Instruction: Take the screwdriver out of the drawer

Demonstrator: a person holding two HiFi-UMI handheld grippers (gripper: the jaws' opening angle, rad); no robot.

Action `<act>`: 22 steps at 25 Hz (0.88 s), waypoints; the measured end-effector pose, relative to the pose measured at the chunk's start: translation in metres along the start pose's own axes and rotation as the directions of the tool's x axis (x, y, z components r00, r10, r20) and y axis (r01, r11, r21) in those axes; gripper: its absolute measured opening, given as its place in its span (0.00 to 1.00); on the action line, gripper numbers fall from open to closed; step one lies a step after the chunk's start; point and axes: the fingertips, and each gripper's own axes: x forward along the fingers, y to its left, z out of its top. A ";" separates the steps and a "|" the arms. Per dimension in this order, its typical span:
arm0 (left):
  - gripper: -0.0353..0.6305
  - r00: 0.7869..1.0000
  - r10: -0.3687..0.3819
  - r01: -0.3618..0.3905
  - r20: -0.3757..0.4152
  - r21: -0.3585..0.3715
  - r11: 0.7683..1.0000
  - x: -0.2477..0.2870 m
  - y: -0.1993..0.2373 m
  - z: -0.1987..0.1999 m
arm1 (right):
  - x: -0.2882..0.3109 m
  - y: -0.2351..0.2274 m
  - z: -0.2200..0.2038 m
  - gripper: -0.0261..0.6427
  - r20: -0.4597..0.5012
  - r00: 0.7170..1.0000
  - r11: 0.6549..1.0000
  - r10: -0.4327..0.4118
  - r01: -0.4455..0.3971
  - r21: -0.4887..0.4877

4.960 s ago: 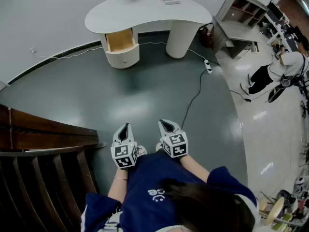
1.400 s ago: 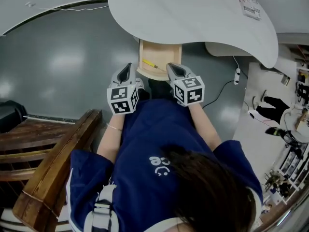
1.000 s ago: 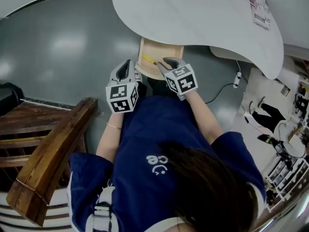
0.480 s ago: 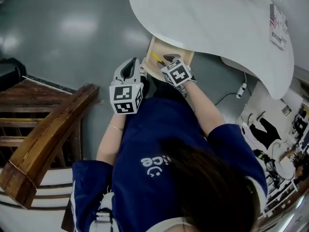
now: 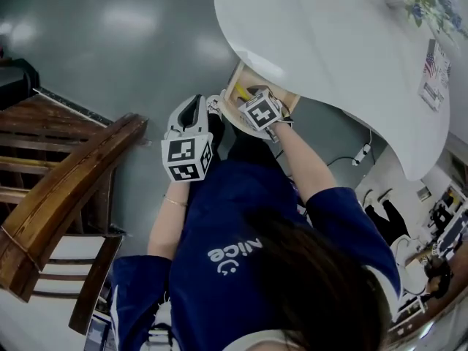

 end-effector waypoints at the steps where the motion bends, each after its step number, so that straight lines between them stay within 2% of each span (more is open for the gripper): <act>1: 0.06 1.000 0.011 -0.011 -0.006 -0.010 1.000 0.000 0.002 -0.003 | 0.004 -0.002 -0.002 0.29 -0.015 1.000 1.000 0.001 -0.001 0.001; 9: 0.06 0.996 0.083 -0.085 -0.038 -0.056 0.995 -0.002 0.018 -0.017 | 0.041 -0.009 -0.005 0.29 -0.066 0.998 1.000 0.010 -0.011 -0.021; 15: 0.06 0.995 0.060 -0.066 -0.081 -0.076 0.995 -0.004 0.012 -0.038 | 0.054 -0.014 -0.018 0.30 -0.130 0.991 1.000 0.018 -0.019 -0.007; 22: 0.06 0.989 0.099 -0.113 -0.113 -0.125 0.986 -0.013 0.033 -0.052 | 0.073 -0.018 -0.033 0.29 -0.203 0.979 1.000 0.009 -0.011 -0.004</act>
